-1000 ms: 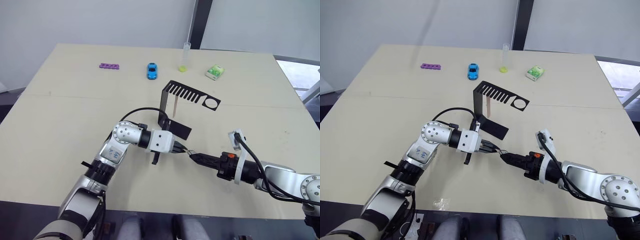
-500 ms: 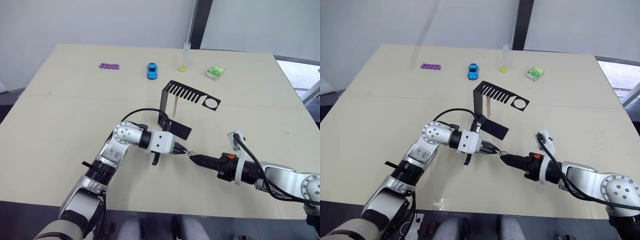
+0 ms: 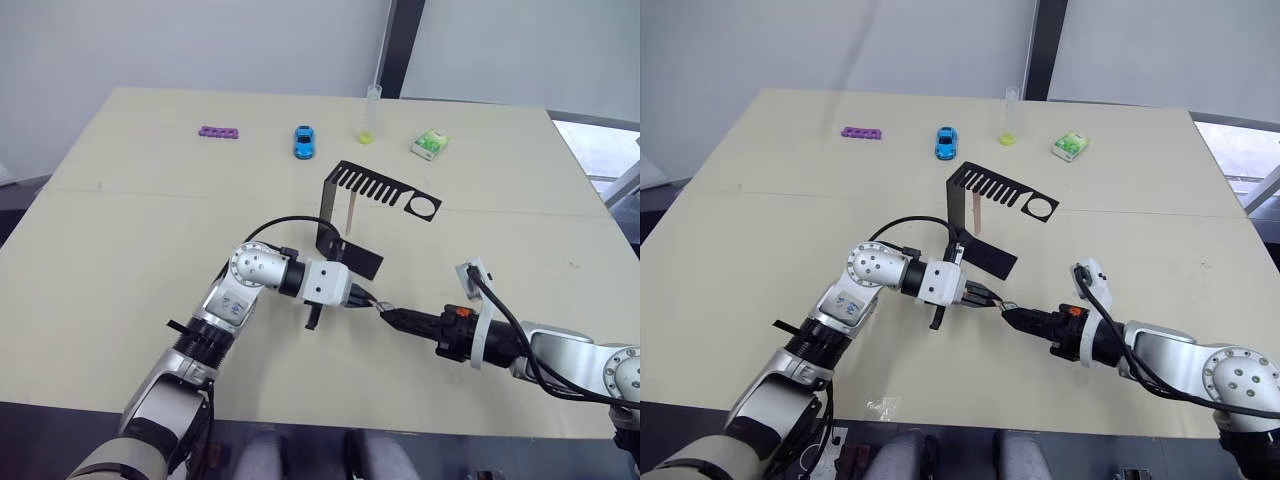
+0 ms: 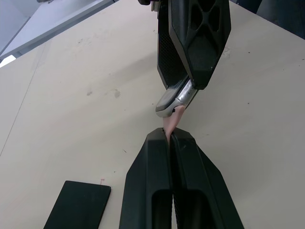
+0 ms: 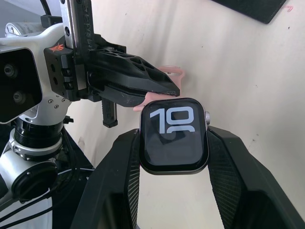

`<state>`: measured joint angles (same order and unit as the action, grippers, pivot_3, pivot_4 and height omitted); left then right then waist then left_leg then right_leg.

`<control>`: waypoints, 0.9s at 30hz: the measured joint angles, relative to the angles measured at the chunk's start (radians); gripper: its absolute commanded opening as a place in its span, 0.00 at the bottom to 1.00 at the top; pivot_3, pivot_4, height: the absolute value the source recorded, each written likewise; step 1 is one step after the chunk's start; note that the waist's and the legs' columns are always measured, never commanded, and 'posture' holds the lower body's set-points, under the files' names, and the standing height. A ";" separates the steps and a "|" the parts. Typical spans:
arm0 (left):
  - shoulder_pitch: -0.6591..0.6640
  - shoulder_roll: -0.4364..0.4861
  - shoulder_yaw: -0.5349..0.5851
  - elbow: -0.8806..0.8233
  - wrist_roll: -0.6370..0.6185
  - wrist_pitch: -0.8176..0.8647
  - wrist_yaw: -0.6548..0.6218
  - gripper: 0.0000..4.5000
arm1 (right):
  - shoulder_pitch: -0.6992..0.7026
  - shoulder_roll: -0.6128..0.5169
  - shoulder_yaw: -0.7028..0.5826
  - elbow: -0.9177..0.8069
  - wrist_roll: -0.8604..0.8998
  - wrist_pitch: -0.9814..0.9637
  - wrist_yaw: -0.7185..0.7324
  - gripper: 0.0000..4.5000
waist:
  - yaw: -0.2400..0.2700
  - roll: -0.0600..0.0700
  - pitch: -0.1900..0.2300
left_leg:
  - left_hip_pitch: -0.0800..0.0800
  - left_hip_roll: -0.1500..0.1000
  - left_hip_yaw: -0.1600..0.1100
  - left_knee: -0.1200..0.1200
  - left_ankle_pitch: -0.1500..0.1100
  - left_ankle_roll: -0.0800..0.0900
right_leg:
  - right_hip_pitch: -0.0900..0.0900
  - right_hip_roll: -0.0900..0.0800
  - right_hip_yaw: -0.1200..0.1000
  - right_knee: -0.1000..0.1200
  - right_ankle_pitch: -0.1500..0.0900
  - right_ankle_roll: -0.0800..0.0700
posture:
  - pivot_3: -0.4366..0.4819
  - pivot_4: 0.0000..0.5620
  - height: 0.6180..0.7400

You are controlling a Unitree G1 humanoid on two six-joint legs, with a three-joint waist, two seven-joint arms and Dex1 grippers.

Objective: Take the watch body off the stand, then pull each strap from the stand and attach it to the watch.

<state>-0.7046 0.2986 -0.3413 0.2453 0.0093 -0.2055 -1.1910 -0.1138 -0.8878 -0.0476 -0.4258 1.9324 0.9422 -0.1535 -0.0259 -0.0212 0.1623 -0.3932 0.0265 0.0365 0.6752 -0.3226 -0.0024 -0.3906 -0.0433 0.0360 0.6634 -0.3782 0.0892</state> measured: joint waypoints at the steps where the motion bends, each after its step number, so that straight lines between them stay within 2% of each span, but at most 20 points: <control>1: -0.001 0.000 0.000 0.001 0.001 0.000 0.000 0.00 | -0.001 0.000 0.000 0.000 0.000 0.000 0.000 0.33 | 0.000 0.000 0.000 | 0.000 0.000 0.000 0.000 0.000 0.000 | 0.000 0.000 0.000 0.000 0.000 0.000 | 0.48 0.27 1.00; 27: -0.002 -0.012 0.000 0.006 0.021 -0.001 0.003 0.00 | -0.004 0.000 -0.001 0.000 0.000 0.003 0.003 0.33 | 0.000 0.000 0.000 | 0.000 0.000 0.000 0.000 0.000 0.000 | 0.000 0.000 0.000 0.000 0.000 0.000 | 0.48 0.27 1.00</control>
<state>-0.7064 0.2868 -0.3415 0.2513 0.0306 -0.2064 -1.1877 -0.1175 -0.8881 -0.0486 -0.4258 1.9324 0.9447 -0.1508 -0.0255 -0.0212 0.1623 -0.3933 0.0266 0.0365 0.6753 -0.3226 -0.0024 -0.3906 -0.0433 0.0360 0.6634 -0.3782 0.0892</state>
